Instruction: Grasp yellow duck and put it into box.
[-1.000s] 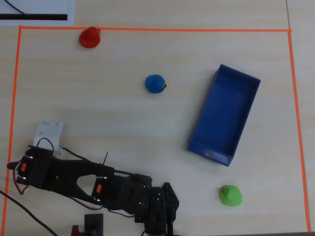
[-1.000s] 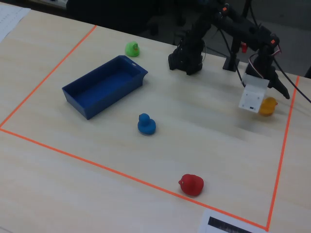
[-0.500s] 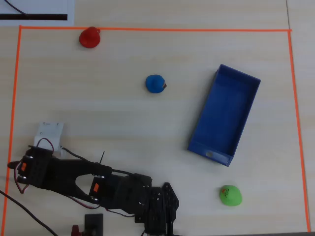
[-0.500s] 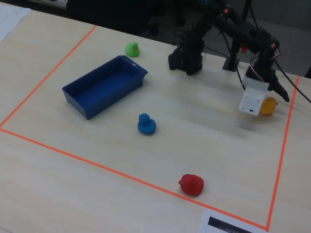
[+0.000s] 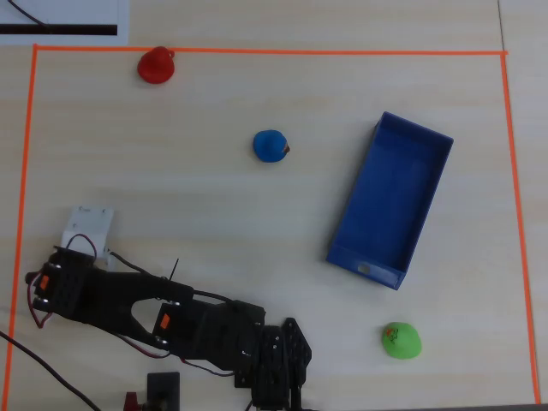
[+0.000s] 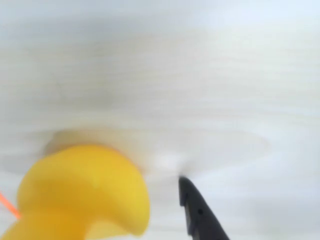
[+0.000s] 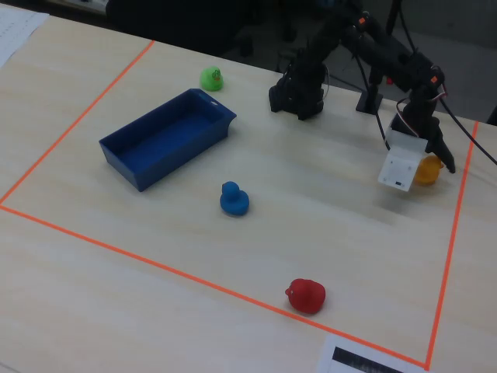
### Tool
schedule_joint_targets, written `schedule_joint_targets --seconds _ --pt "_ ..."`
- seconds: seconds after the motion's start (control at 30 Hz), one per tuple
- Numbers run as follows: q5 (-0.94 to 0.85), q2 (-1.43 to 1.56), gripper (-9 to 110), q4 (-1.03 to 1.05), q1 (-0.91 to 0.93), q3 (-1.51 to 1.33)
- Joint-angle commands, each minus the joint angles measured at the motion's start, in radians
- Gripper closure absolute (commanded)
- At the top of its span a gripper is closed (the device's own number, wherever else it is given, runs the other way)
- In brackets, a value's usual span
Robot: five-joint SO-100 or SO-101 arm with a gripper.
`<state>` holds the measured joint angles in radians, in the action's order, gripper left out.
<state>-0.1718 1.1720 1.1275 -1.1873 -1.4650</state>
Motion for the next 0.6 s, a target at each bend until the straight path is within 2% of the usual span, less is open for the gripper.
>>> schedule_joint_targets --seconds 0.0,0.2,0.37,0.47,0.57 --pt "0.021 0.005 90 -0.026 0.012 0.028" --pt "0.028 0.009 100 -0.052 0.018 -0.009" --pt "0.017 0.077 101 0.023 0.049 -0.002" --pt "-0.043 0.21 101 0.11 0.121 -0.005" --pt "-0.152 0.39 101 0.247 0.282 0.035"
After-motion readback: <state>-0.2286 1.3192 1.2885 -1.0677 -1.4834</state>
